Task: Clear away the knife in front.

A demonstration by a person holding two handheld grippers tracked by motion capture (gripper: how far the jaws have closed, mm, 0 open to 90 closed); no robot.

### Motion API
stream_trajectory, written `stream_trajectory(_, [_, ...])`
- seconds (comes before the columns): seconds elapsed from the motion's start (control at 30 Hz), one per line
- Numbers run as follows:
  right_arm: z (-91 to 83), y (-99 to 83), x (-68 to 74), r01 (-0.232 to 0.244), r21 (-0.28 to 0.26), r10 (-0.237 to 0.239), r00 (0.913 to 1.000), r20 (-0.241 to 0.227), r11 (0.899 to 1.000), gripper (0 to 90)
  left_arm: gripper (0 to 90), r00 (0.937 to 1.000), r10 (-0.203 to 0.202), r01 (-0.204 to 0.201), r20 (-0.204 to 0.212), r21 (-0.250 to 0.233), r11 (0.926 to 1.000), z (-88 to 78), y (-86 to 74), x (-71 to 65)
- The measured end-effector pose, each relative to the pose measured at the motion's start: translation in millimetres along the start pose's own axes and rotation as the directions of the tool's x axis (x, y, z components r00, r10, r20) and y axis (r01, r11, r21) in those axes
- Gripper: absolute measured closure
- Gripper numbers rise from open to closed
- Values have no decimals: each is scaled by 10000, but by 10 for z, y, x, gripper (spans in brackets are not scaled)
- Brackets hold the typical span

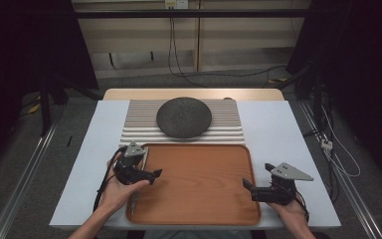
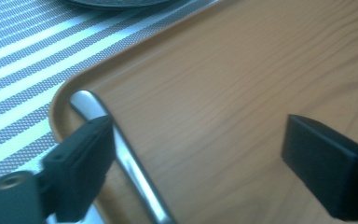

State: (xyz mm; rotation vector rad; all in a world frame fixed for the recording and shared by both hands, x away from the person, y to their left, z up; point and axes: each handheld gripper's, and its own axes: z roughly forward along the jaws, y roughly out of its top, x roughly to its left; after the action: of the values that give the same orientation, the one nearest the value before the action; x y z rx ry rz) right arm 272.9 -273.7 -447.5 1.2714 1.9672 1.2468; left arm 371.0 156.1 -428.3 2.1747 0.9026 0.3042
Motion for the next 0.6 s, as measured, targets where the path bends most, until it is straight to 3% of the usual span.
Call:
stream_trajectory(0.1, [-1, 2, -3, 7, -10, -8, 10000, -14, 10000, 15, 65, 9997, 142, -140, 179, -100, 9999, -33, -3, -4])
stream_trajectory(0.17, [-1, 2, -5, 27, -12, -27, 10000, -27, 10000, 15, 65, 9995, 17, -5, 301, -399, 9992, -75, 4, -8])
stream_trajectory(0.2, [0, 2, -8, 30, -16, -30, 10000, -37, 10000, 15, 64, 9999, -134, 137, 69, -590, 9982, -96, 10, -18])
stream_trajectory(0.23, [0, 2, -12, 24, -13, -24, 10000, -37, 10000, 15, 63, 9995, -250, 262, 178, -732, 9970, -112, 18, -14])
stream_trajectory(0.33, [-3, 0, -24, 46, -17, -46, 10000, -24, 10000, 15, 64, 9996, -47, 25, -260, -855, 9963, -166, 44, -18])
stream_trajectory(0.6, [1, -2, -20, -4, -8, 4, 10000, -19, 10000, 15, 64, 9979, 126, -204, -631, -1245, 9920, -253, 34, -54])
